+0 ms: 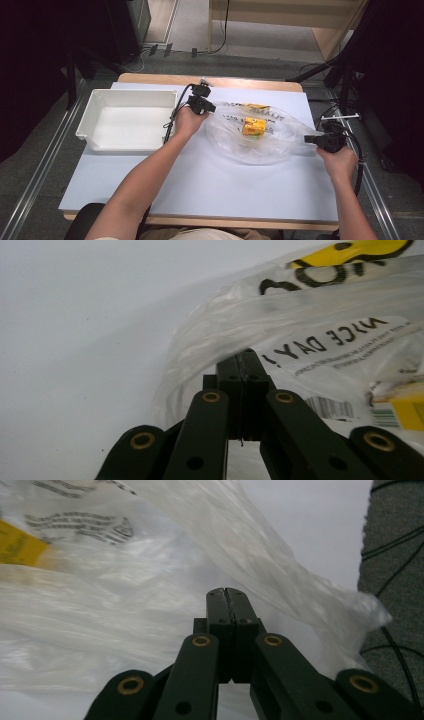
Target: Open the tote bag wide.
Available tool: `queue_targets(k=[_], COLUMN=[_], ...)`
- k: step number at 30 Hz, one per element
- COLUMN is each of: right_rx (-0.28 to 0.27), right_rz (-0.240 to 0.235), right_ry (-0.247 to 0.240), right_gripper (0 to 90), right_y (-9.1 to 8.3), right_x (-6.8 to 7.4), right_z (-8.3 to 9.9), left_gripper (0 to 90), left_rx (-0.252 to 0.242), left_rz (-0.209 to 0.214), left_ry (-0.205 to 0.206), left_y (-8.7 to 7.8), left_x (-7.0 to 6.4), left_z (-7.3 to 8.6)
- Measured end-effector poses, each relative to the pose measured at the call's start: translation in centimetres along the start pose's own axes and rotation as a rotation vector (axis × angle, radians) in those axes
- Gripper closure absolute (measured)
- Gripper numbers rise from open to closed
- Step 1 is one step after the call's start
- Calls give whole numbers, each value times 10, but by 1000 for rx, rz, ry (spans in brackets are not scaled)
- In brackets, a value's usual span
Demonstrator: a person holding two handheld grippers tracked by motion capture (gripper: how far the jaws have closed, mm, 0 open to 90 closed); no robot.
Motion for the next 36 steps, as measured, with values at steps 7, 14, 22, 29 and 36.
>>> queue_targets(k=[7,14,22,29,36], right_rx=[-56,-69,-85,-108,-87], right_rz=[-55,-88,-109,-133,-139], right_ry=[-77,-130,-167,-177,-183], right_gripper=[900,900,900,900,900], right_y=[-19,-9,5,18,43], right_x=[25,43,50,53,51], right_z=[-22,-48,-72,-82,-87], left_gripper=[900,900,900,900,900], left_rx=[-38,-35,-22,-10,8], left_rz=[71,113,154,171,166], left_ry=[83,159,188,185,174], left_y=[-29,-35,-25,-13,7], left_x=[-14,-42,-60,-67,-70], left_z=[2,9,18,26,36])
Point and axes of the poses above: each handheld gripper's, and its own axes: y roughly forward along the jaws, z roughly out of its underside, x roughly to its left, the point moved 1 cm from there along y, roughly forward along the jaws, and after that the axes turned 13 degrees about -y, right-handed, at the moved point
